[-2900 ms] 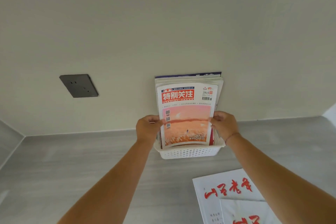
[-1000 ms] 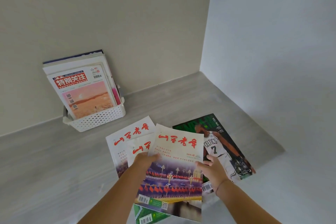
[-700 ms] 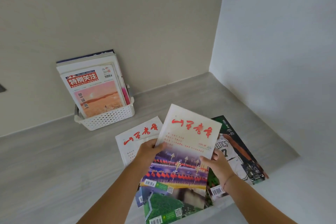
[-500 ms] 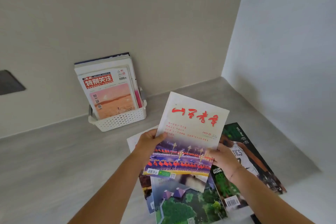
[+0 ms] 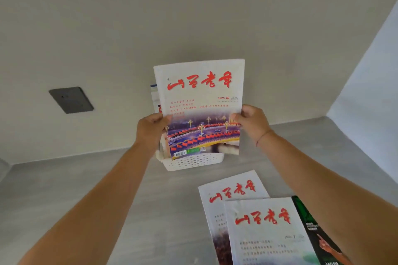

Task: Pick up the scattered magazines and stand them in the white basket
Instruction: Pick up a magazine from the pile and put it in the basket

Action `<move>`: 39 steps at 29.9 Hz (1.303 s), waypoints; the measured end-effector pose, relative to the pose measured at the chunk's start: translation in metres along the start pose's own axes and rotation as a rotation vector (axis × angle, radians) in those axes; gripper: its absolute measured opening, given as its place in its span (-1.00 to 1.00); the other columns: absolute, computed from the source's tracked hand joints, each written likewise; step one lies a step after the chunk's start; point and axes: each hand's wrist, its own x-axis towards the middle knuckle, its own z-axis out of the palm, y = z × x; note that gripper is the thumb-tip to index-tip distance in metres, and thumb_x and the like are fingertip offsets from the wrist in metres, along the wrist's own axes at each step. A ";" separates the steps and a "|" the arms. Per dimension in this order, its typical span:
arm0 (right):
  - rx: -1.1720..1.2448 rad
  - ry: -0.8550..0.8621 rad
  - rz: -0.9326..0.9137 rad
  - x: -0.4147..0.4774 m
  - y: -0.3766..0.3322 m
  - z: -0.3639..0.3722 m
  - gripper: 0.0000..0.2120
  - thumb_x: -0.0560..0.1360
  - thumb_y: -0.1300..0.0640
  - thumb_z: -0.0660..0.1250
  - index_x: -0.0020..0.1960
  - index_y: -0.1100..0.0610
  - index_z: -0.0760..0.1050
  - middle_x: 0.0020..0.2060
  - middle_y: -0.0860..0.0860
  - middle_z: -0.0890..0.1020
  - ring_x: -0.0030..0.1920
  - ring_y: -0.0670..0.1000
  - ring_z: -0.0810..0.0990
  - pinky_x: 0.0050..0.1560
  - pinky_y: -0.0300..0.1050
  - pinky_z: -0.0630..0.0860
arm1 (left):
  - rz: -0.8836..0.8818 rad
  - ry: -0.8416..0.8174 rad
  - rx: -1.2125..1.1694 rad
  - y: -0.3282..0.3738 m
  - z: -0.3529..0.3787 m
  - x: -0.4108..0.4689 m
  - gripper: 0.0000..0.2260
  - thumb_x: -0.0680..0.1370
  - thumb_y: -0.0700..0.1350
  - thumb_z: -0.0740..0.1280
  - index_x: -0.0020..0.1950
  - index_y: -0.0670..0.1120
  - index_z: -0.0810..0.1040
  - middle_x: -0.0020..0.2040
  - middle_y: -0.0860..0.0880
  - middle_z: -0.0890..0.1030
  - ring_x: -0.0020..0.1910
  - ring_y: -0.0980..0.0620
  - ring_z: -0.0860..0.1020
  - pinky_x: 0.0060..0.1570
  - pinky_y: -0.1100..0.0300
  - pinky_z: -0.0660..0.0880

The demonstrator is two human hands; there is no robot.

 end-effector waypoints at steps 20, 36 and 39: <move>-0.175 0.064 0.185 0.051 0.069 0.085 -0.88 0.49 0.17 0.31 0.02 0.16 0.53 0.01 0.08 0.66 -0.07 0.06 0.59 -0.07 -0.14 0.52 | -0.042 0.176 0.260 -0.092 -0.013 0.066 -0.83 0.38 -0.05 0.49 -0.19 -0.01 0.51 -0.26 0.12 0.62 -0.24 0.02 0.60 -0.29 0.22 0.51; -0.156 0.112 0.243 0.029 0.072 0.065 -0.73 0.47 0.18 0.30 0.17 0.15 0.48 0.10 0.06 0.60 0.01 -0.01 0.50 -0.09 -0.23 0.45 | -0.058 0.136 0.239 -0.101 -0.011 0.047 -0.79 0.43 -0.05 0.45 0.02 -0.07 0.57 -0.01 -0.05 0.67 -0.11 -0.01 0.61 -0.11 0.12 0.56; -0.096 0.143 0.259 0.006 0.076 0.046 -0.74 0.43 0.18 0.36 0.11 0.14 0.50 0.08 0.07 0.61 0.05 0.03 0.54 0.06 -0.11 0.47 | -0.058 0.201 0.249 -0.107 -0.009 0.021 -0.72 0.42 -0.06 0.45 0.08 -0.09 0.55 0.02 -0.04 0.64 -0.12 0.05 0.54 -0.21 0.25 0.43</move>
